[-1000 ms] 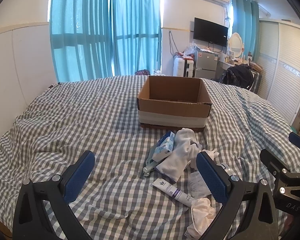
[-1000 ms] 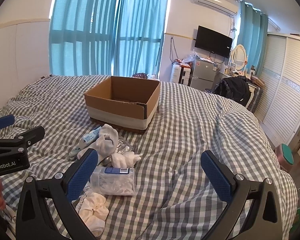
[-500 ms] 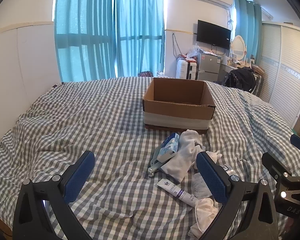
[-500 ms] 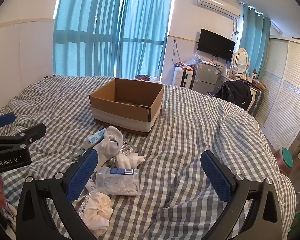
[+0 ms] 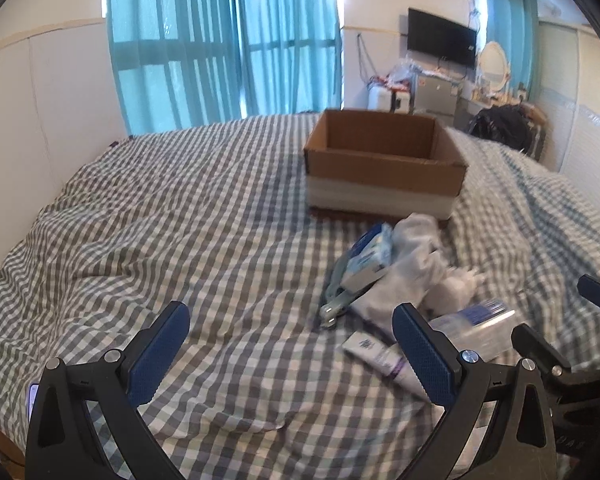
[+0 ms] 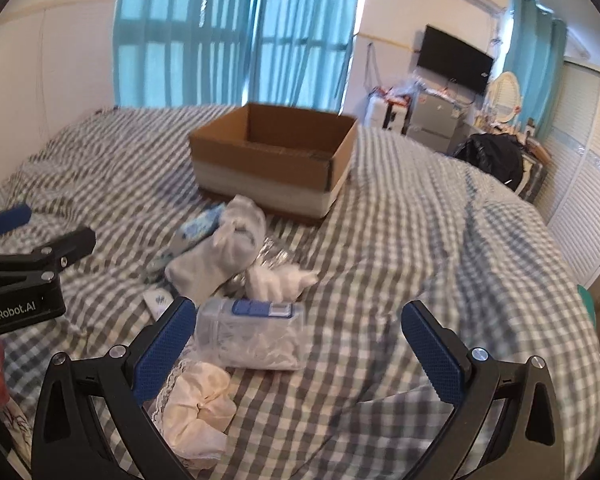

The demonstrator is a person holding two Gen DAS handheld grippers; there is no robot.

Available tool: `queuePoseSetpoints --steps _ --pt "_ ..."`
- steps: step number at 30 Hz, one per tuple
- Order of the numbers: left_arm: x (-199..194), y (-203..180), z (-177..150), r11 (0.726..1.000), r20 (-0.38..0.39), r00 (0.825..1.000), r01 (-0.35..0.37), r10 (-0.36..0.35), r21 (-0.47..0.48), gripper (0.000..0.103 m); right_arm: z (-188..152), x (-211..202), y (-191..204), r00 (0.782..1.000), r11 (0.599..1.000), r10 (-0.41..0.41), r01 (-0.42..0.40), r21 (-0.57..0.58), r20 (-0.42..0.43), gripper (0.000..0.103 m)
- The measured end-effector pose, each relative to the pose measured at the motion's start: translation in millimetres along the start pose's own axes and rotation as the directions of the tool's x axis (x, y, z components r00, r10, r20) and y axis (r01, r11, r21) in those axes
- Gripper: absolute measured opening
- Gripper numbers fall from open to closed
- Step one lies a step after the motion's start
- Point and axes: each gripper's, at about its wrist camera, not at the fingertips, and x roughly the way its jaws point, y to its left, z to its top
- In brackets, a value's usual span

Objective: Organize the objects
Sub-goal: 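Move both grippers toward the pile of items beside the box, then grasp the clear cotton-swab container with the right gripper while the left grasps the white sock, then carry the container and sock into the cardboard box and open both grippers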

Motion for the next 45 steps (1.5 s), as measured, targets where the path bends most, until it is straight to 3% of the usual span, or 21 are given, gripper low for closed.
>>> queuePoseSetpoints --steps 5,12,14,16,23,27,29,31,34,38,45 --pt "20 4 -5 1.0 -0.05 0.998 -0.027 0.027 -0.004 0.103 -7 31 14 0.997 0.999 0.031 -0.033 -0.029 -0.064 0.103" --pt "45 -8 -11 1.0 -0.084 0.996 -0.009 0.011 0.022 0.103 -18 68 21 0.982 0.995 0.088 -0.093 -0.022 -0.168 0.102" --pt "51 -14 -10 0.999 -0.095 0.995 -0.003 0.006 0.034 0.103 -20 76 17 0.974 0.992 0.124 -0.127 -0.001 -0.189 0.094" --pt "57 -22 -8 0.999 -0.1 0.995 0.007 -0.001 0.053 0.103 -21 76 8 0.971 0.986 0.165 -0.16 0.046 -0.174 0.088" --pt "83 -61 -2 0.987 -0.128 0.985 0.127 -0.114 0.103 0.101 -11 58 -41 0.988 0.988 0.122 -0.112 0.104 -0.09 0.088" --pt "104 -88 -4 0.973 -0.168 0.974 0.179 -0.155 0.142 0.088 -8 59 -59 0.988 0.981 0.127 -0.112 0.157 -0.086 0.088" --pt "116 -99 -6 0.967 -0.201 0.964 0.208 -0.176 0.148 0.076 -8 61 -62 0.987 0.98 0.131 -0.115 0.163 -0.093 0.088" --pt "123 -104 -9 0.965 -0.216 0.962 0.204 -0.165 0.168 0.049 -10 63 -61 0.985 0.979 0.14 -0.123 0.163 -0.097 0.088" --pt "123 -101 -10 0.965 -0.215 0.963 0.2 -0.161 0.171 0.036 -10 61 -63 0.986 0.979 0.142 -0.126 0.162 -0.089 0.088" --pt "104 -85 -8 0.967 -0.215 0.956 0.227 -0.2 0.111 0.029 -7 51 -64 0.989 0.98 0.133 -0.121 0.16 -0.065 0.088" --pt "46 -70 19 0.972 -0.092 0.976 0.208 -0.198 0.107 0.028 14 8 -64 0.992 0.984 0.123 -0.126 0.129 0.033 0.088"
